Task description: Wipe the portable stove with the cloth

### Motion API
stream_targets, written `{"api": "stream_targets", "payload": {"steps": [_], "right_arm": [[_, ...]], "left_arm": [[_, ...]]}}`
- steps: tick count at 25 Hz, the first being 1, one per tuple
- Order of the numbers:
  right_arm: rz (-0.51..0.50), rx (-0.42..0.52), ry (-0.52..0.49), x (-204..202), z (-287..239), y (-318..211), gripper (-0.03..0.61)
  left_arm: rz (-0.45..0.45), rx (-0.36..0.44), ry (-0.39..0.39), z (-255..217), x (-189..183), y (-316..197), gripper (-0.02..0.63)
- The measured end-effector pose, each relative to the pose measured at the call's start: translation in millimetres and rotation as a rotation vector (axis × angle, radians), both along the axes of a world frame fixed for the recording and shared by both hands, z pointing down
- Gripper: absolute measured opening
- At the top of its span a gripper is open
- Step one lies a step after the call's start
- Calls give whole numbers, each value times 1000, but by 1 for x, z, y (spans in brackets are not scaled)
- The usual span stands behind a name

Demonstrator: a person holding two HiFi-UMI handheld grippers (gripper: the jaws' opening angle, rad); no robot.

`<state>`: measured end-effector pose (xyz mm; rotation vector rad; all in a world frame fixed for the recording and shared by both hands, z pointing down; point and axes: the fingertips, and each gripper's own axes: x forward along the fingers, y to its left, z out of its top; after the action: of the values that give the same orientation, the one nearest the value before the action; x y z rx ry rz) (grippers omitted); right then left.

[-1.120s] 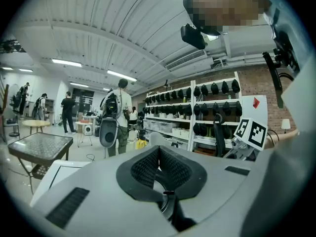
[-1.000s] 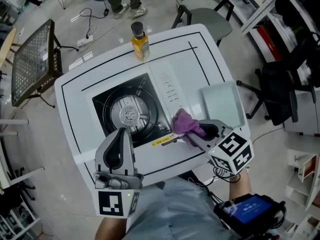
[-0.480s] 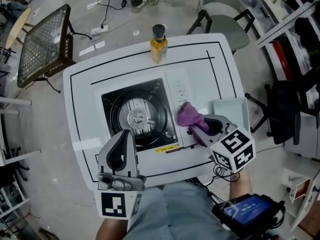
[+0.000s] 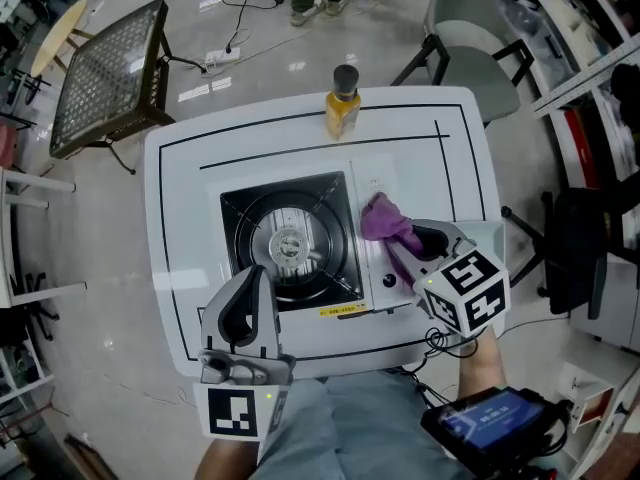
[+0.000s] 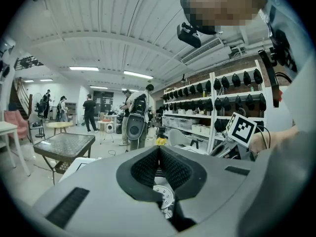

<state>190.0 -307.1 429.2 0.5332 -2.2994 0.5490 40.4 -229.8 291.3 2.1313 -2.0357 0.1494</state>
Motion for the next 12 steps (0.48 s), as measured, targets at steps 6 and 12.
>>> {"api": "stream_targets", "payload": {"steps": [6, 12], "right_arm": [[0, 15, -4, -10, -1, -23, 110], [1, 41, -1, -26, -1, -48, 110]], "left_arm": [[-27, 6, -10, -4, -9, -6, 18], [-63, -40, -19, 8, -27, -10, 18]]}}
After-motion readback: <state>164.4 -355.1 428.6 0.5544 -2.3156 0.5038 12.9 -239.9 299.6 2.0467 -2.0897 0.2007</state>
